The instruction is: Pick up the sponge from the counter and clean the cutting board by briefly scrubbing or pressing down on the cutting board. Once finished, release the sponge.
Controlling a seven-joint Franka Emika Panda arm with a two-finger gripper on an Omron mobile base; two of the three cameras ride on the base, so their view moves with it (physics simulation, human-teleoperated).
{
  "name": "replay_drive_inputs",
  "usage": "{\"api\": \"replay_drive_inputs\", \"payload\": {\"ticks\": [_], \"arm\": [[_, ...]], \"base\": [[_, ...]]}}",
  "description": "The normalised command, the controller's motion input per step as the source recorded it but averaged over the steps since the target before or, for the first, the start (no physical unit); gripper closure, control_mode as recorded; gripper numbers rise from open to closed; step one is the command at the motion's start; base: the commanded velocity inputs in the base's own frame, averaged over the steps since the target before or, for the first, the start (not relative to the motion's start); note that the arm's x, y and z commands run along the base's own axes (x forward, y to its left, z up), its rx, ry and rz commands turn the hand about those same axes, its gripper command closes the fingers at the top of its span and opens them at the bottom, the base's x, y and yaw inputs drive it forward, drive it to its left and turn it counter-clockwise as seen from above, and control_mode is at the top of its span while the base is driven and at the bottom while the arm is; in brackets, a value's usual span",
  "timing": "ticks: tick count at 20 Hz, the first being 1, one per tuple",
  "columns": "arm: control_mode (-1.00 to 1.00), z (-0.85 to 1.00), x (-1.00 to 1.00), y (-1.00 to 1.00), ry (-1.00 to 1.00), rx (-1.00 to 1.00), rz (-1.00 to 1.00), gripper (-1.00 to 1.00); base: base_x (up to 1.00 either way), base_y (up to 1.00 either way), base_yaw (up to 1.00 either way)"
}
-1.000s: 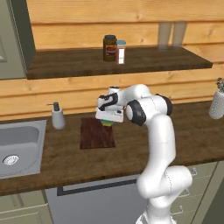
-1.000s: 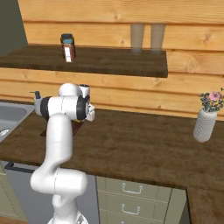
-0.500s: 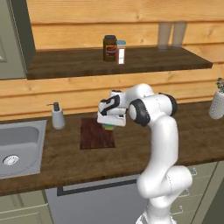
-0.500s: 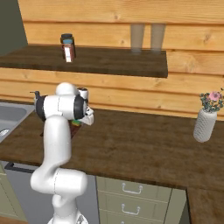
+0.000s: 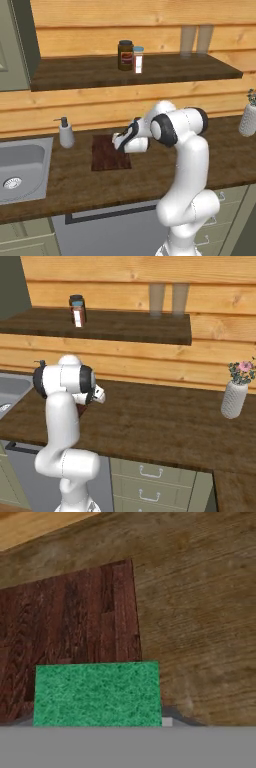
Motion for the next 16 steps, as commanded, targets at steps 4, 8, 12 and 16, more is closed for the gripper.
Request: {"api": "replay_drive_inputs", "payload": {"ticks": [4, 8, 12, 16], "arm": [[-1.00, -0.76, -1.00, 0.08, 0.01, 0.00, 0.00, 1.00], [-1.00, -0.73, -1.00, 0.10, 0.02, 0.00, 0.00, 1.00], [-1.00, -0.52, -1.00, 0.02, 0.02, 0.01, 0.00, 1.00], [-1.00, -0.27, -1.00, 0.00, 0.03, 0.03, 0.00, 1.00]], "base": [[0.00, 0.00, 0.00], [0.00, 0.00, 0.00], [0.00, 0.00, 0.00], [0.00, 0.00, 0.00]]}}
